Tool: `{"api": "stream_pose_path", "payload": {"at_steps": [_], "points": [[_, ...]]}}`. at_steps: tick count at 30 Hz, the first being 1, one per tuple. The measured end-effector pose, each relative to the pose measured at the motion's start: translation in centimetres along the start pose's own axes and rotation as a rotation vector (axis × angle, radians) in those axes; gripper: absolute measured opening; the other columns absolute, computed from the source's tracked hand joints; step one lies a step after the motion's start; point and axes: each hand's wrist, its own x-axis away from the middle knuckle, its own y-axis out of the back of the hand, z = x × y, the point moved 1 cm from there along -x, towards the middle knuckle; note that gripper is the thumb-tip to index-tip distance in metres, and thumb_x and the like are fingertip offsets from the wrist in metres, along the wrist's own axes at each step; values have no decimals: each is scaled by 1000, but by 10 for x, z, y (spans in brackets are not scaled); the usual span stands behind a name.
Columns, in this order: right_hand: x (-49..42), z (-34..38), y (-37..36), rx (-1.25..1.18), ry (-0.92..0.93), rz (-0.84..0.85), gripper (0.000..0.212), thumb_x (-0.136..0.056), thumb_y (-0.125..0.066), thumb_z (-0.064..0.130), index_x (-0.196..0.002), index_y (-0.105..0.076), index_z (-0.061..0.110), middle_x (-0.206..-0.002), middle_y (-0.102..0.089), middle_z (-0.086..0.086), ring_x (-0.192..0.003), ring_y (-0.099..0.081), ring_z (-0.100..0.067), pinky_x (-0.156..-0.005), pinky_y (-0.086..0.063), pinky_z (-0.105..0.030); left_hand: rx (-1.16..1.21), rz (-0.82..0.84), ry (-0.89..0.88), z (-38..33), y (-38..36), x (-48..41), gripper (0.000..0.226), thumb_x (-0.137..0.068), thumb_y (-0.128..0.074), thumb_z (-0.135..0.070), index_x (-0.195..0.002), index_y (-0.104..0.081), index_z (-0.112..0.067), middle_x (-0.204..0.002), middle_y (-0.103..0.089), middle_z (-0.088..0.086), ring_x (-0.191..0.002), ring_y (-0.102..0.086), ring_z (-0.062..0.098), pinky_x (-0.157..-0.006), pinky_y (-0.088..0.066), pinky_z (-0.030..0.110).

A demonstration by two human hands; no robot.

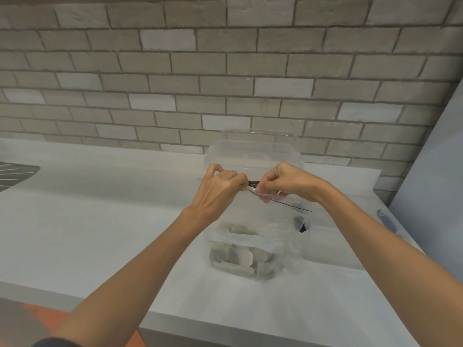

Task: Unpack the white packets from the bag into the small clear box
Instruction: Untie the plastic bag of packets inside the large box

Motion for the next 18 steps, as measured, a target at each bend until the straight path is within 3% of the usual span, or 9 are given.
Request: {"api": "stream_pose_path", "payload": {"at_steps": [5,8,10,12,15,18], "points": [[3,-5,0,-65,-38,56,25,-90,-65,24,-94,-73,1,-83,-71,-10,-76,-64,-13,-70,-51,-28,25,-38,67,-3,-6,7,13,-78,-73,-6,-78,-64,-16,-70,-59,-3,-60,-56,20,-73,-33,29],[5,-4,-4,52,25,-30,20,-86,-66,18,-81,-73,0,-72,-68,-12,-67,-54,-15,-65,-47,-26,33,15,103,-8,-5,4,17,-77,-76,-8,-84,-63,-15,-87,-55,1,-70,-54,20,-69,-36,32],[4,-5,-5,74,50,-124,19,-83,-66,13,-72,-72,-2,-70,-67,-22,-59,-51,-15,-63,-48,-26,59,16,174,-16,0,2,17,-78,-75,-8,-84,-59,-12,-85,-53,2,-67,-50,21,-62,-40,32],[3,-6,-6,69,58,-163,17,-81,-66,10,-70,-72,-2,-70,-67,-23,-56,-51,-15,-65,-50,-27,288,40,495,-29,8,1,19,-84,-71,-24,-82,-57,-11,-78,-56,-3,-67,-53,16,-60,-42,28],[3,-10,-10,53,77,-187,10,-77,-68,7,-69,-73,3,-62,-67,-16,-54,-53,-13,-68,-52,-31,903,161,1173,-47,10,5,39,-82,-70,-45,-73,-65,-8,-65,-64,-2,-61,-64,12,-59,-47,24],[4,-10,-15,85,112,-209,5,-76,-75,8,-71,-74,9,-60,-67,-9,-51,-54,-9,-58,-48,-22,1335,125,1494,-52,2,9,36,-82,-73,-38,-84,-68,-3,-77,-70,8,-71,-70,16,-63,-55,21]]}}
